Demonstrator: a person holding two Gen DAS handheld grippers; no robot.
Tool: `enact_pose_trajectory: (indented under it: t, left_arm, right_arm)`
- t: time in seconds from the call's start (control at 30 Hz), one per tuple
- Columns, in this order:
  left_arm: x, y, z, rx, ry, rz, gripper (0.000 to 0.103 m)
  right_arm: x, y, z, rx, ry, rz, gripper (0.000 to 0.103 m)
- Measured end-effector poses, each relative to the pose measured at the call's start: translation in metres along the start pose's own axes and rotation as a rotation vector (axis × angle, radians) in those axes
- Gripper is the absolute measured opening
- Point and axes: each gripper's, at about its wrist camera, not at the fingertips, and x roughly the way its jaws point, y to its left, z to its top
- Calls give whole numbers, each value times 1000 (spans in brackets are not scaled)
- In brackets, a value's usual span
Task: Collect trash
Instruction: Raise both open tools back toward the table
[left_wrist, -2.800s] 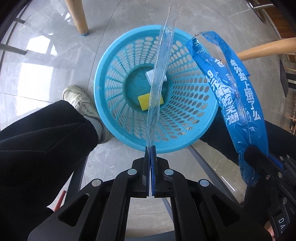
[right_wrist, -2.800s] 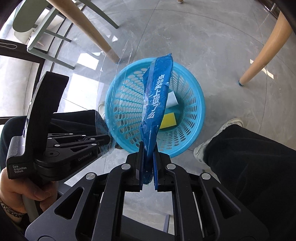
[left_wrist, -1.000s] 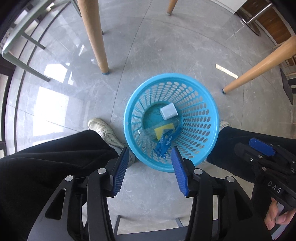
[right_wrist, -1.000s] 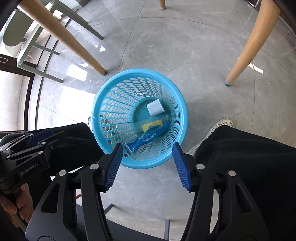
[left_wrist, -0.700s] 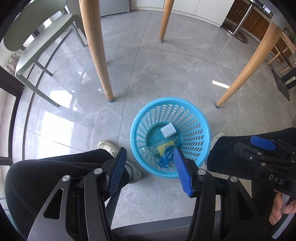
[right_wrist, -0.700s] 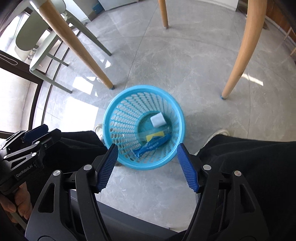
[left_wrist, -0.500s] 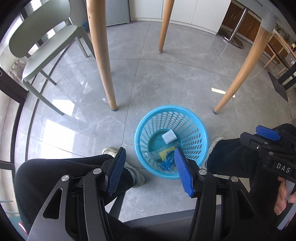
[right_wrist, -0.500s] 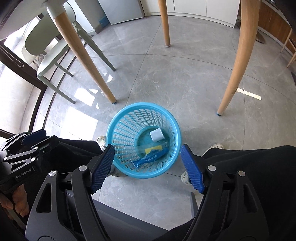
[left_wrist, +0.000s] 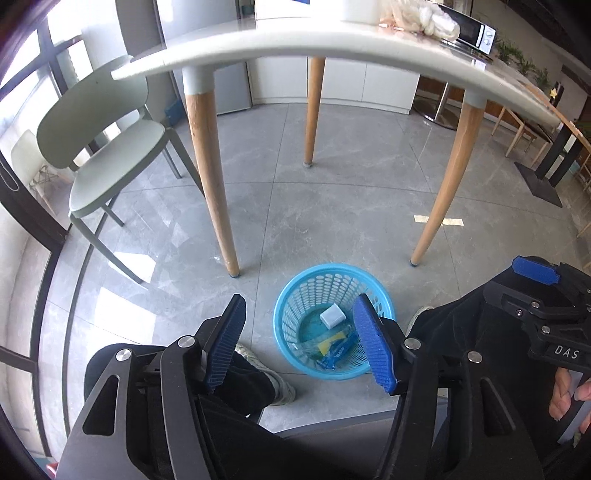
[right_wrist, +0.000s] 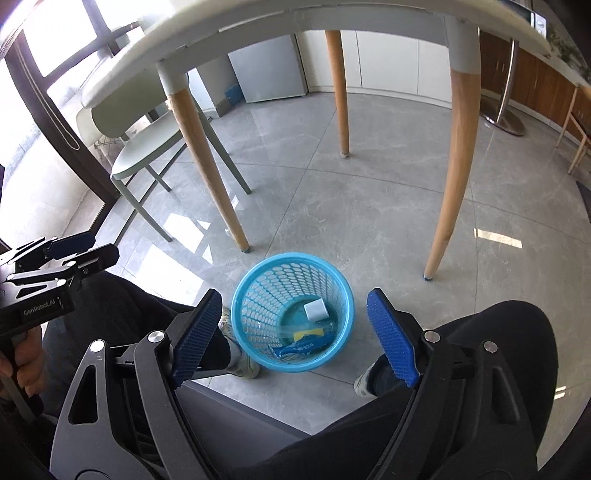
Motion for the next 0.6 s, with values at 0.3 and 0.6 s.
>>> enact_pose_trajectory:
  t: [0.3,0.6]
  left_arm:
    - [-44,-5,13,30,-105,25,64]
    - [-89,7,49,4,-251,39,69]
  right_arm:
    - [-68,15,18,-71,-170,14,82]
    - [-135,28,61,-100,-353,38,89]
